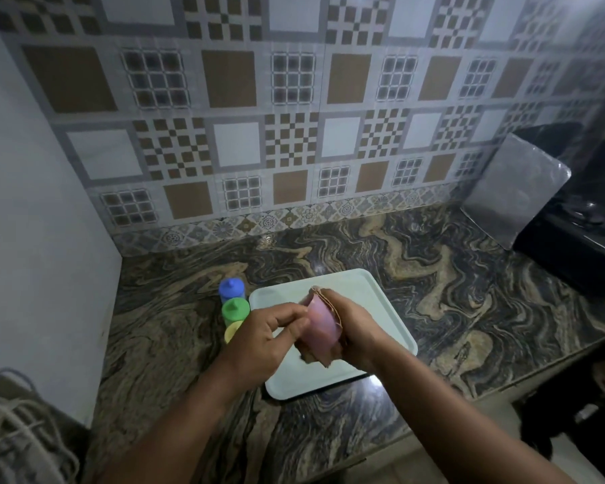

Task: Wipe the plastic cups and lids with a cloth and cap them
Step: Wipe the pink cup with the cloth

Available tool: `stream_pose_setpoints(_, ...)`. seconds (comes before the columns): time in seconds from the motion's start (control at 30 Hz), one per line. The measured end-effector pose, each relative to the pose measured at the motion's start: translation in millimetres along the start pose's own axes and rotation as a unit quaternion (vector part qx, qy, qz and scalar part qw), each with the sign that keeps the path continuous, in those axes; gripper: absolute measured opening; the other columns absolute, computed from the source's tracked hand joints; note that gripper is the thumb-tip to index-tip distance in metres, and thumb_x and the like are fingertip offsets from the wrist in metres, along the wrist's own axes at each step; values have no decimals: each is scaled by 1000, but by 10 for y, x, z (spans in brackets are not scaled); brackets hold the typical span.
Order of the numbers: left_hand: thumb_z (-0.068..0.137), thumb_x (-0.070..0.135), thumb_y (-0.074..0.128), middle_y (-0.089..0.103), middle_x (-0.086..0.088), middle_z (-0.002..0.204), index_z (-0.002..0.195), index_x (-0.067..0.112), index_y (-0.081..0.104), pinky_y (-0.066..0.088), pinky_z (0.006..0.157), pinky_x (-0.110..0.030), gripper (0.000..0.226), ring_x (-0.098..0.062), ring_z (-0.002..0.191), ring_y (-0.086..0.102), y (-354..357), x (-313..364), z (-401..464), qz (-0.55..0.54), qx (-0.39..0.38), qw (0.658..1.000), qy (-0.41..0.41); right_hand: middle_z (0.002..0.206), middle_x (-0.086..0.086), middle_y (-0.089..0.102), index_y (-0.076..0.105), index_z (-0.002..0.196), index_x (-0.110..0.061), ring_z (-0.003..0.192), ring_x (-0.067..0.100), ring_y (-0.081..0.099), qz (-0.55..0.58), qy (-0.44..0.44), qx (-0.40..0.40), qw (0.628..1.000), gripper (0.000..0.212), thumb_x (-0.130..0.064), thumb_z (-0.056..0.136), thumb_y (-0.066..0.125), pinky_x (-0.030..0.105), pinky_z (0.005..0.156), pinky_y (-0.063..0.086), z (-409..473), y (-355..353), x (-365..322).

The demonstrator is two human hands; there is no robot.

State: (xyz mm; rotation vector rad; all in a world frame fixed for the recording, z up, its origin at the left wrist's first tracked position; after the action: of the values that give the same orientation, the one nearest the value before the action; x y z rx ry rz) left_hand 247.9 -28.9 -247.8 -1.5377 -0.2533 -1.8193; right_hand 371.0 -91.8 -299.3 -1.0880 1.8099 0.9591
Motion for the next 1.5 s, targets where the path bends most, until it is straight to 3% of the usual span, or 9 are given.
stream_pose_setpoints(0.13, 100, 7, 58, 78, -1, 104, 110, 8, 75, 54, 95, -31, 20, -18, 104, 72, -14, 105, 26, 4, 0, 1000, 22, 108, 4, 80, 73, 123, -10, 101, 24, 76, -192, -442, 152, 863, 37, -36, 106, 53, 37, 86, 60, -286, -14, -235)
stream_pose_setpoints(0.33, 94, 20, 70, 75, 10, 87, 110, 24, 75, 50, 65, -21, 17, 1, 67, 63, -64, 36, -3, 112, 13, 993, 45, 71, 18, 66, 69, 105, 3, 55, 28, 60, -15, -26, 8, 1000, 51, -43, 104, 47, 28, 48, 44, 93, 30, -5)
stream_pose_setpoints(0.5, 98, 7, 62, 78, 8, 109, 113, 16, 75, 54, 99, -32, 21, -11, 109, 71, -31, 79, 41, 5, 16, 1000, 1, 111, -2, 75, 71, 124, -12, 102, 14, 72, -256, -455, 213, 826, 36, -39, 106, 56, 29, 83, 57, -251, -86, -311)
stream_pose_setpoints(0.7, 94, 9, 66, 78, 8, 99, 103, 21, 77, 56, 84, -25, 18, -9, 94, 73, -86, 89, -112, -5, 37, 999, 27, 81, 25, 67, 70, 103, 4, 64, 34, 66, 89, 70, -29, 993, 56, -49, 98, 57, 39, 60, 47, 15, 98, 117)
stream_pose_setpoints(0.9, 98, 6, 61, 78, 3, 101, 107, 12, 76, 56, 86, -30, 18, -19, 96, 73, -78, 154, -88, 18, -15, 999, 32, 104, 5, 79, 73, 118, -4, 96, 19, 75, -167, -431, 155, 873, 44, -42, 108, 52, 36, 80, 58, -299, 93, -310)
stream_pose_setpoints(1.1, 95, 21, 67, 74, 8, 99, 110, 26, 75, 51, 69, -31, 18, -11, 81, 67, -16, 77, -94, 105, -9, 994, 40, 70, 22, 66, 69, 101, 7, 57, 28, 60, -48, -36, 28, 998, 60, -50, 101, 52, 30, 49, 41, 6, -25, -85)
stream_pose_setpoints(1.27, 98, 7, 61, 78, 1, 105, 111, 12, 74, 52, 75, -21, 19, -3, 90, 70, 12, 27, 72, -14, 13, 999, -28, 111, 0, 74, 71, 122, -9, 101, 12, 71, -302, -487, 200, 795, 29, -30, 106, 58, 26, 85, 55, -392, -54, -381)
stream_pose_setpoints(1.4, 95, 10, 66, 78, 6, 102, 105, 12, 77, 54, 86, -23, 16, -6, 99, 71, 17, 92, 41, 15, 38, 999, 24, 76, 22, 69, 69, 93, 2, 57, 28, 63, -9, -70, 26, 997, 56, -49, 103, 46, 29, 47, 45, -14, -114, -78)
stream_pose_setpoints(1.5, 97, 9, 64, 77, 2, 99, 103, 11, 75, 55, 85, -29, 13, -8, 96, 71, 18, -7, 135, 15, 29, 999, -6, 75, 18, 70, 71, 97, 0, 58, 29, 64, -47, -72, 38, 996, 50, -44, 108, 49, 29, 48, 48, 12, -206, -110)
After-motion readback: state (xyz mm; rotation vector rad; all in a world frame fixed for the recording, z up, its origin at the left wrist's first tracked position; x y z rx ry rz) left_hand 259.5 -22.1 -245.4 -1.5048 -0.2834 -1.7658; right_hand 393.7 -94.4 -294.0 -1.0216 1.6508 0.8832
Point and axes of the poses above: each hand's wrist, its own z-axis towards the middle knuckle, its own y-axis out of the palm, x = y × z, the point moved 8 cm from there along z, towards the middle knuckle
